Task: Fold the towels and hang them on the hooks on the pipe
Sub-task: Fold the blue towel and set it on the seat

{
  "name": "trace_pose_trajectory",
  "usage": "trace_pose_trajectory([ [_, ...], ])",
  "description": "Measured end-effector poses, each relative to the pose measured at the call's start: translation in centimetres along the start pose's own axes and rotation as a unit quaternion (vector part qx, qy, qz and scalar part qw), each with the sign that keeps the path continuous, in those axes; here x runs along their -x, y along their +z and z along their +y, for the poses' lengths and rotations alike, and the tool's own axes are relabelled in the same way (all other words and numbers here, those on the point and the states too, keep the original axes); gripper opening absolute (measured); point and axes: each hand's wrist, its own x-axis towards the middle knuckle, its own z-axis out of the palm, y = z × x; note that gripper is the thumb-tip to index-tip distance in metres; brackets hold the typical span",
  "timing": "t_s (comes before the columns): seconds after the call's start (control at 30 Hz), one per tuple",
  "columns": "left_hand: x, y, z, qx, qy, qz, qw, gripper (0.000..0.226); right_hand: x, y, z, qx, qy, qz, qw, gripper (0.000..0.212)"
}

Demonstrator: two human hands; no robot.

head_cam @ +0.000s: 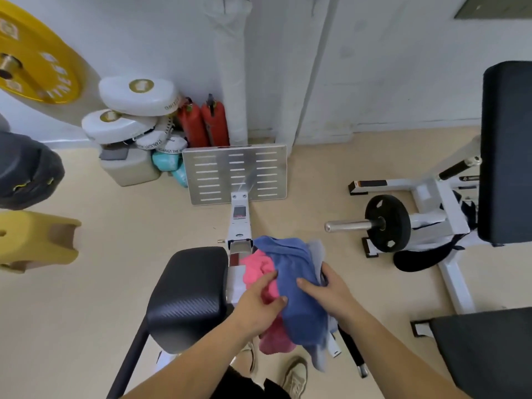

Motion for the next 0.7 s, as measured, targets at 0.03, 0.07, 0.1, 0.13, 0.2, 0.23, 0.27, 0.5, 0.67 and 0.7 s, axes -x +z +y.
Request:
trace_pose_trajectory([
  [0.03,-0.5,0.0,0.2,0.003,0.006,0.007,1.0,0.057,-0.4,0.1,-0.2,0.004,-0.004,0.01,1.0,0.039],
  [0.07,-1.1,0.0,0.4,0.007,0.009,0.01,1.0,0.057,-0.8,0.2,-0.5,0.008,-0.004,0.017,1.0,0.04],
  [0.1,-1.6,-0.1,0.7,0.015,0.012,0.01,1.0,0.057,-1.4,0.3,-0.5,0.006,0.001,0.024,1.0,0.038],
  [0.13,-2.1,-0.2,0.9,0.02,0.012,0.006,1.0,0.058,-1.7,0.3,-0.6,0.004,0.011,0.027,1.0,0.037],
  [0.2,-2.9,-0.4,1.0,0.001,0.013,-0.01,1.0,0.059,-2.3,0.4,-0.7,0.023,0.017,0.044,0.999,0.041],
  [0.23,-3.1,-0.4,1.0,-0.031,0.015,-0.015,0.999,0.06,-2.6,0.4,-0.6,0.039,0.021,0.063,0.997,0.052],
  [0.27,-3.3,-0.5,1.1,-0.067,0.018,-0.011,0.998,0.061,-2.7,0.4,-0.6,0.063,0.03,0.087,0.994,0.068],
  [0.5,-1.5,-0.5,2.5,-0.201,0.132,0.171,0.955,0.034,-0.7,0.1,-2.1,0.103,-0.043,0.113,0.987,0.029],
  [0.67,-0.5,2.4,3.9,-0.292,0.08,0.126,0.945,0.05,0.4,-1.7,-0.9,0.166,-0.08,0.124,0.975,0.028],
  [0.7,-0.4,2.9,4.0,-0.319,0.067,0.126,0.937,0.049,0.4,-1.9,-0.5,0.174,-0.085,0.108,0.975,0.027],
])
